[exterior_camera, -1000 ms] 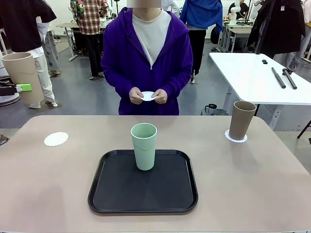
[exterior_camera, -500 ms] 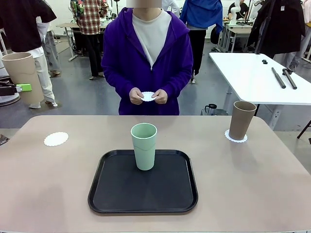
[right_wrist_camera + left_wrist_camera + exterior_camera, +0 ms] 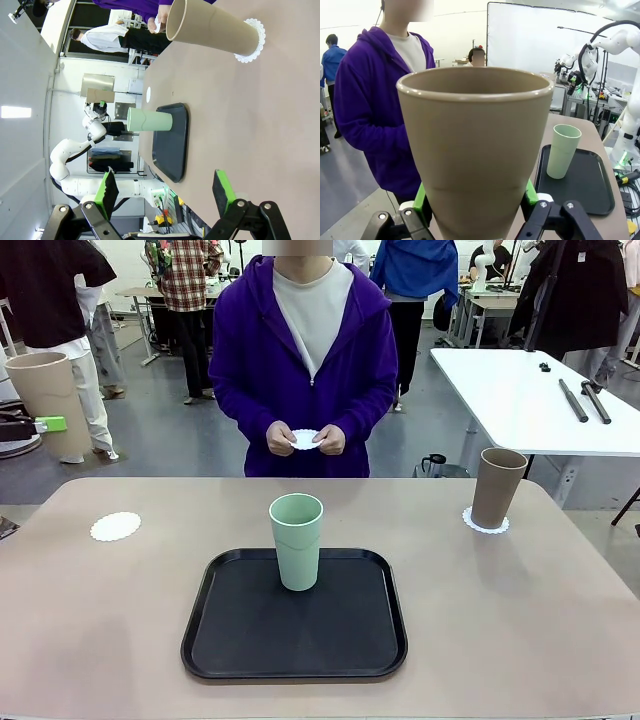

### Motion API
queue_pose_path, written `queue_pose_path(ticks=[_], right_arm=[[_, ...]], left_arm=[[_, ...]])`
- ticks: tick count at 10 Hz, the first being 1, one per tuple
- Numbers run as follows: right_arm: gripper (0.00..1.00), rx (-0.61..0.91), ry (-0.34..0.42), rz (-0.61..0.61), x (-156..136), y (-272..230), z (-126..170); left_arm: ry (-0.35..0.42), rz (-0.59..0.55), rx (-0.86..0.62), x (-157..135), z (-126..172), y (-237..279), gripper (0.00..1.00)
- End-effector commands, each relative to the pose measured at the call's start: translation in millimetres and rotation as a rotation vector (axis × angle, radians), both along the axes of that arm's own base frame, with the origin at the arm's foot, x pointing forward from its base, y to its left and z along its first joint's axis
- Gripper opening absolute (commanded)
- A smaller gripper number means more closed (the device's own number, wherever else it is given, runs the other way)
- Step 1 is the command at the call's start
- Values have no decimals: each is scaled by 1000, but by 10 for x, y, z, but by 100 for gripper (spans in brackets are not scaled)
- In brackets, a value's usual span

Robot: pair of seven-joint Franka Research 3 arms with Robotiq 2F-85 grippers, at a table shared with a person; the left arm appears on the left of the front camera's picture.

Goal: Place coasters on the table and set cups on them.
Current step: Take one Reusable plastic cup from the Flat Tray and place it on a coaster set by the human.

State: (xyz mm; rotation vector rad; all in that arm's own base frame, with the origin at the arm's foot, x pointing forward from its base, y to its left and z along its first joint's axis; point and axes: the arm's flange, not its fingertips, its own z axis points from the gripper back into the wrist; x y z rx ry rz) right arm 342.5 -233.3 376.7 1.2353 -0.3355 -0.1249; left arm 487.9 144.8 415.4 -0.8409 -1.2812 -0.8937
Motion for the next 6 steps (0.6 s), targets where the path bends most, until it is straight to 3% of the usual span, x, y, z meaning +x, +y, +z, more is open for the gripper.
queue_pose_path(ticks=[1,6], right_arm=[[100,4,-3,-2,-11,1,2],[100,4,-3,-2,-11,1,2]], left_arm=[[-53,-50,-7,61,-229,56,84],[-11,-74,5,178,-972,23,84]])
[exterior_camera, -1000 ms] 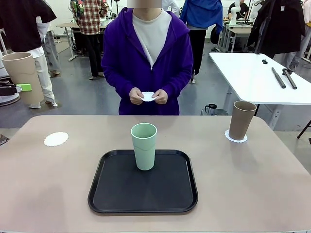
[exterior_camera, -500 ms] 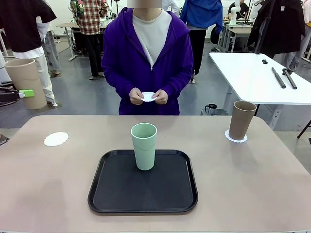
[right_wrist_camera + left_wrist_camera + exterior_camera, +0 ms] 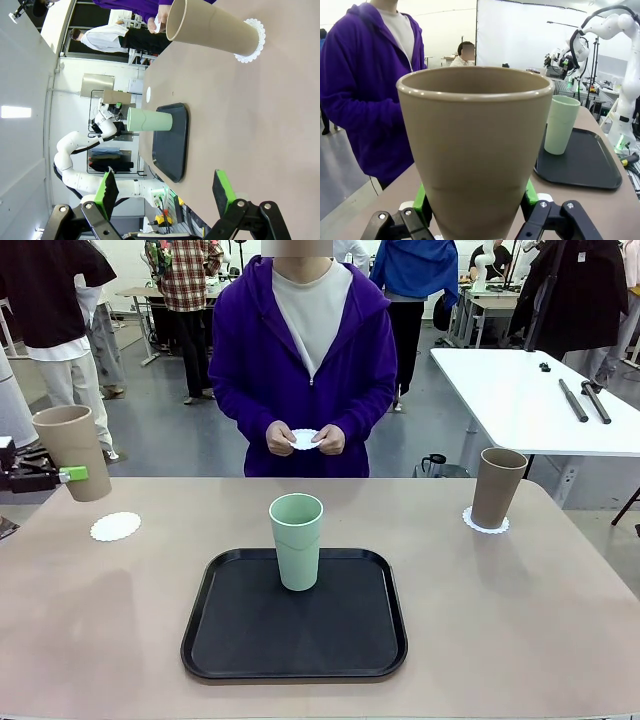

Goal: Place coasters on the table and set cups on them.
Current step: Take one Reusable plastic cup from the Flat Tray and place it on a coaster set by the human.

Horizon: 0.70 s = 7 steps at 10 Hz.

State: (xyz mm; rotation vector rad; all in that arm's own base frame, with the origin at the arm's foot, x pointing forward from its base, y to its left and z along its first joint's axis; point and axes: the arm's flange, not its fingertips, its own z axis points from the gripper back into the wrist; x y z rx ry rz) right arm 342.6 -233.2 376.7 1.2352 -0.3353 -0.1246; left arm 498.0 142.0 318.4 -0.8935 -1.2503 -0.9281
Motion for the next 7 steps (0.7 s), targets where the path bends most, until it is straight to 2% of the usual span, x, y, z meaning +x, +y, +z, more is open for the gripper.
queue_pose_path(ticks=[1,7], right_arm=[[100,4,-3,-2,-11,-1,2],[100,4,-3,-2,-11,-1,2]], left_arm=[[-26,-12,-5,80,-111,86,84],[-24,-36,11,207,-572,63,84]])
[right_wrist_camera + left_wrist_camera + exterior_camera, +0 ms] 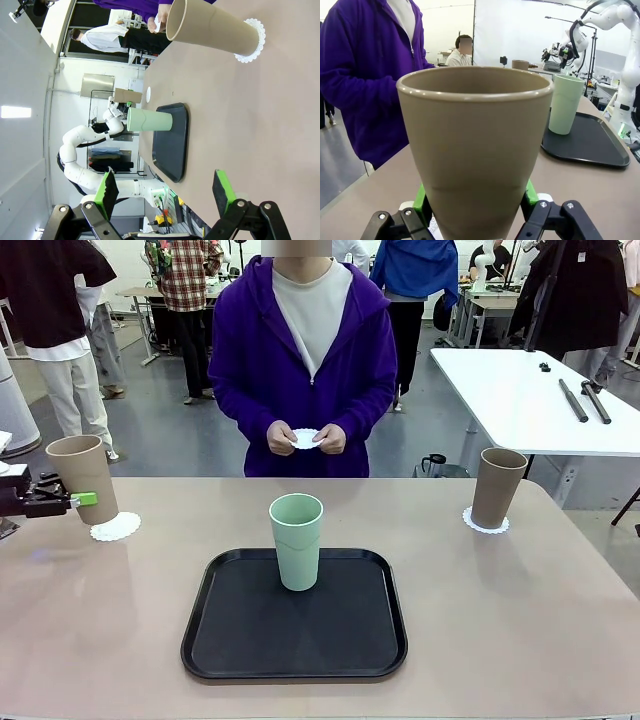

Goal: Place coasters on the table and set cups on them.
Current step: Take one Reusable plastic cup from the Flat Tray and place it on a coaster set by the human.

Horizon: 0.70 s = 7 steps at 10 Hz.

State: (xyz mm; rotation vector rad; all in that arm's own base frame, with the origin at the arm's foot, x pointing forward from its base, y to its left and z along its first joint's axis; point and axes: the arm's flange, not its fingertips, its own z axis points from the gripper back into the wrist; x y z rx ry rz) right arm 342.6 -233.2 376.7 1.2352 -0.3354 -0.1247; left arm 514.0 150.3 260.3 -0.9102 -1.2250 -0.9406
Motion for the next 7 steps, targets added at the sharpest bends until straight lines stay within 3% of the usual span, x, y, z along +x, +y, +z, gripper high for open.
queue_pose_path(ticks=[1,7], right_arm=[[100,4,-3,-2,-11,0,2],[100,4,-3,-2,-11,0,2]], left_arm=[[-36,-10,6,47,-32,-53,84],[-1,-16,0,32,-81,-83,84]])
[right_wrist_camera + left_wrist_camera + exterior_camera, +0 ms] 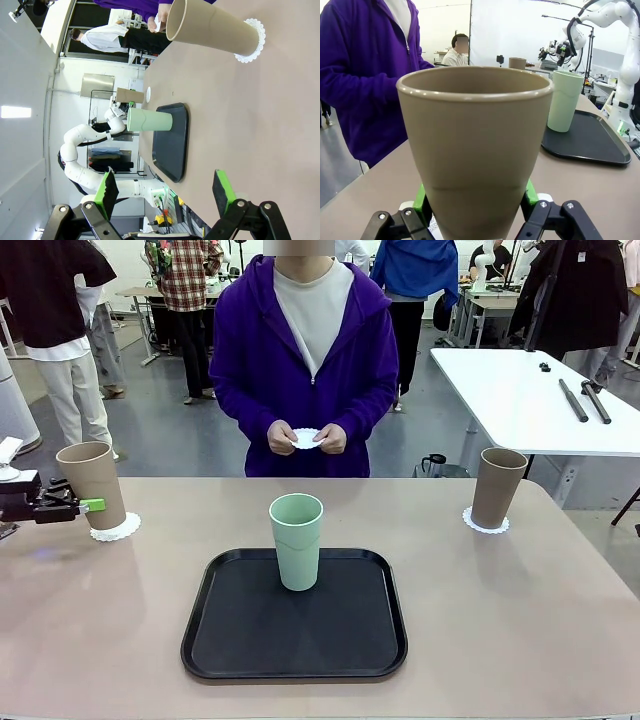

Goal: Place coasters on the table and set cups on them.
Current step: Take one Reusable plastic cup from the Flat Tray and place it on a coaster set by the human.

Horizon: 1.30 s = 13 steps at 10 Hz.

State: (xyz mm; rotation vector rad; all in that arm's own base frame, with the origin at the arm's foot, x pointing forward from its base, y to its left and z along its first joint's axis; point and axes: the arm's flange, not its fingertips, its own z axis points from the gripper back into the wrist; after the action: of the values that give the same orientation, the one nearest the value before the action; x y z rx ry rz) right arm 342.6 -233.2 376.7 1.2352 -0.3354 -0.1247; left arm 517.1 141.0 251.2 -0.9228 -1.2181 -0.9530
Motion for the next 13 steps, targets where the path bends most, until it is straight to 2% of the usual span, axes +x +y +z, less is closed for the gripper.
queue_pose_path(ticks=[1,4,5,6,9,13], right_arm=[[100,4,-3,-2,-11,0,2],[100,4,-3,-2,-11,0,2],[100,4,-3,-2,-11,0,2],[100,4,-3,-2,-11,0,2],[100,4,-3,-2,-11,0,2],[100,4,-3,-2,-11,0,2]], left_arm=[[-2,1,1,1,10,10,84],[0,0,0,-1,-1,1,84],[-1,-33,-21,42,-45,40,84],[-32,-49,-22,129,-80,84,84],[-74,-22,-7,230,-164,129,84],[-73,-23,3,319,-219,115,84]])
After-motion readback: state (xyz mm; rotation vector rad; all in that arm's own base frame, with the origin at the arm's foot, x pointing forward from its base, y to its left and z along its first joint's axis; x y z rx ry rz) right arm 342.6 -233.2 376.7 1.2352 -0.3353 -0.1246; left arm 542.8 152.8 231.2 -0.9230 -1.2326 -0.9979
